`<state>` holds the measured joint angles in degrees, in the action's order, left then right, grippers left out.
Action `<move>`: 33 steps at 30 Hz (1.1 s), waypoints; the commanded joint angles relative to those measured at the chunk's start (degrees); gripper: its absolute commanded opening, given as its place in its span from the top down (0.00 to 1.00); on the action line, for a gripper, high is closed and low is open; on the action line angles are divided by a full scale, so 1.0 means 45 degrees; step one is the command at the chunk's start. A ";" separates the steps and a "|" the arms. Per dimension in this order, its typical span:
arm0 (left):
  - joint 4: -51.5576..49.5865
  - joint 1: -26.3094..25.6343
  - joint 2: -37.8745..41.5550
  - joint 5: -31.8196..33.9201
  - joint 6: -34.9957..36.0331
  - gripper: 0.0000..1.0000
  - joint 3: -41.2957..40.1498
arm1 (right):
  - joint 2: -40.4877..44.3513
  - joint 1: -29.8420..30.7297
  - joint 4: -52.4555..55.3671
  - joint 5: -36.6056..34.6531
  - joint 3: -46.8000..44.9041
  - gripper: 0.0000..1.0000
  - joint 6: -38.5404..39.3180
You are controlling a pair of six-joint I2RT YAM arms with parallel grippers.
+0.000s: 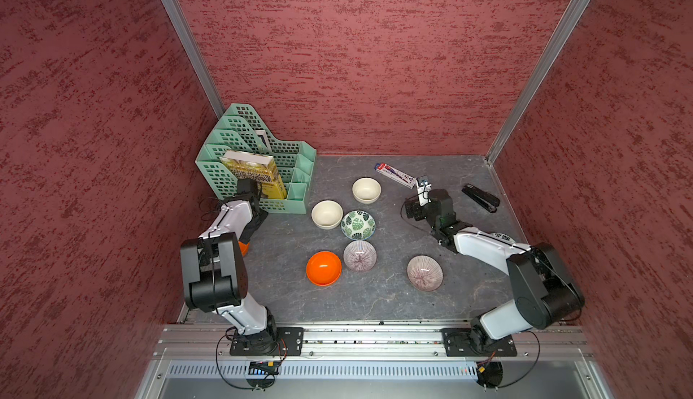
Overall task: Stack the bowls
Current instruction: Pick up the bowl from the center of the board.
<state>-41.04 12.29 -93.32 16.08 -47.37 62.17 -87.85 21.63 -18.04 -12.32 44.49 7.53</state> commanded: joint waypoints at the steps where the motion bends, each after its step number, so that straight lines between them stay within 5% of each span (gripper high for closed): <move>1: 0.0363 0.0197 -0.0067 -0.0313 0.0225 0.25 -0.0096 | 0.0356 0.0101 0.0082 -0.0327 0.0440 0.04 0.0273; 14: 0.0573 0.0471 -0.0905 -0.0657 0.0271 0.44 -0.0290 | 0.1639 0.0242 0.0304 -0.0251 0.0328 0.09 0.0356; 19: 0.0468 0.0471 -0.0903 -0.0572 0.0361 0.63 -0.0264 | 0.1657 0.0259 0.0229 -0.0312 0.0237 0.09 0.0304; 24: 0.0206 0.0432 -0.0783 -0.0401 0.0604 0.72 -0.0363 | 0.1593 0.0280 -0.0001 -0.0395 -0.0057 0.09 0.0123; 30: 0.0243 0.0415 -0.0809 -0.0711 0.1256 1.00 -0.0440 | 0.1845 0.0397 -0.0332 -0.0592 -0.0634 0.09 -0.0325; 33: 0.0187 0.0301 -0.0473 -0.0641 0.1440 1.00 -0.0420 | 0.2114 0.0428 -0.0320 -0.0773 -0.0948 0.09 -0.0355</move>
<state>-40.27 14.06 -96.03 14.94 -42.15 61.14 -80.18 22.85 -17.98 -13.85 41.54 7.20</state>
